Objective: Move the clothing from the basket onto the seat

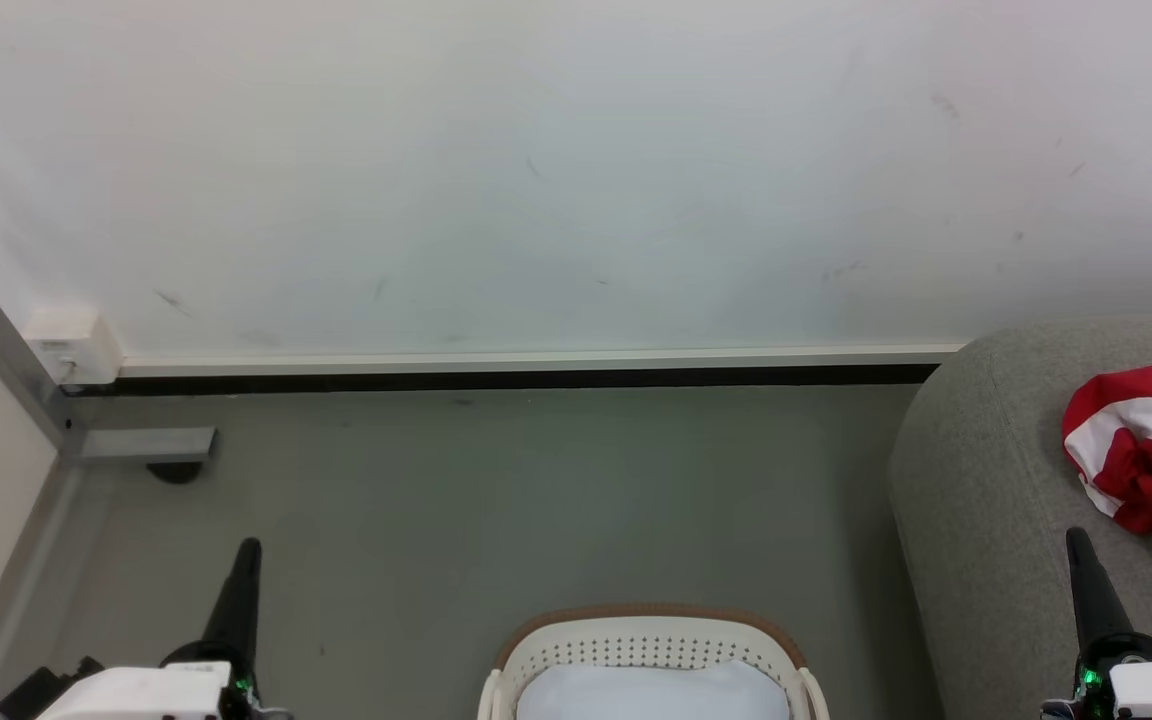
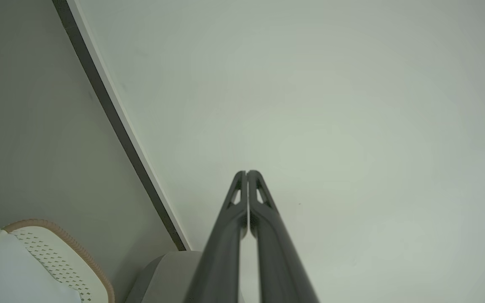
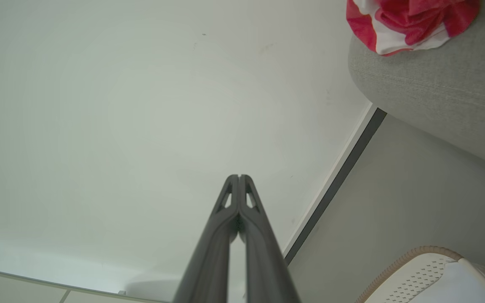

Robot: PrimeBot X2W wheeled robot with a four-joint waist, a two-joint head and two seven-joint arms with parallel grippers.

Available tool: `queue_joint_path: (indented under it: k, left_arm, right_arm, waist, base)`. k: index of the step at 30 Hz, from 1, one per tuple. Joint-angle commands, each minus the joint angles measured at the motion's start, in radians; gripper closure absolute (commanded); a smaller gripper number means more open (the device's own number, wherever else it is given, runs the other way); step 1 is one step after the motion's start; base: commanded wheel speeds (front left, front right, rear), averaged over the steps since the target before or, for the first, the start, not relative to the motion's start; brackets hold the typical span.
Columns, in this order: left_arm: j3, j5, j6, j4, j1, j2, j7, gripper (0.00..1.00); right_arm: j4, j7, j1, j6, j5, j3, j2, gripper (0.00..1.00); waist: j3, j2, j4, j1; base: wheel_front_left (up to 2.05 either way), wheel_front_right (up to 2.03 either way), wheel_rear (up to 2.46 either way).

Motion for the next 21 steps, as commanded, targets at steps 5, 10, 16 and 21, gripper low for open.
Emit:
queue_joint_path:
  k: [5, 10, 16, 21]
  left_arm:
    - [0.009, -0.046, 0.003, -0.007, -0.016, 0.003, 0.014, 1.00]
    - [0.012, -0.083, 0.004, -0.008, -0.019, 0.002, 0.025, 1.00]
    - [0.016, -0.121, 0.005, -0.010, -0.022, 0.001, 0.035, 1.00]
    - [0.019, -0.151, 0.007, -0.011, -0.025, 0.001, 0.044, 1.00]
  right_arm:
    - [-0.001, 0.002, -0.017, -0.002, 0.054, 0.003, -0.014, 1.00]
    - [-0.001, 0.005, -0.020, -0.002, 0.101, 0.007, -0.023, 1.00]
    - [-0.002, 0.007, -0.025, -0.002, 0.154, 0.011, -0.032, 1.00]
    - [-0.003, 0.008, -0.027, -0.002, 0.192, 0.015, -0.038, 1.00]
  waist:
    - [0.002, -0.0001, 0.003, 0.0000]
    - [0.003, -0.0001, 0.006, 0.0000]
    - [0.006, -0.0001, 0.009, 0.0000]
    - [0.007, -0.0001, 0.012, 0.0000]
  base:
    - [0.00, 0.00, 0.00]
    - [0.00, 0.00, 0.00]
    - [0.00, 0.00, 0.00]
    - [0.00, 0.00, 0.00]
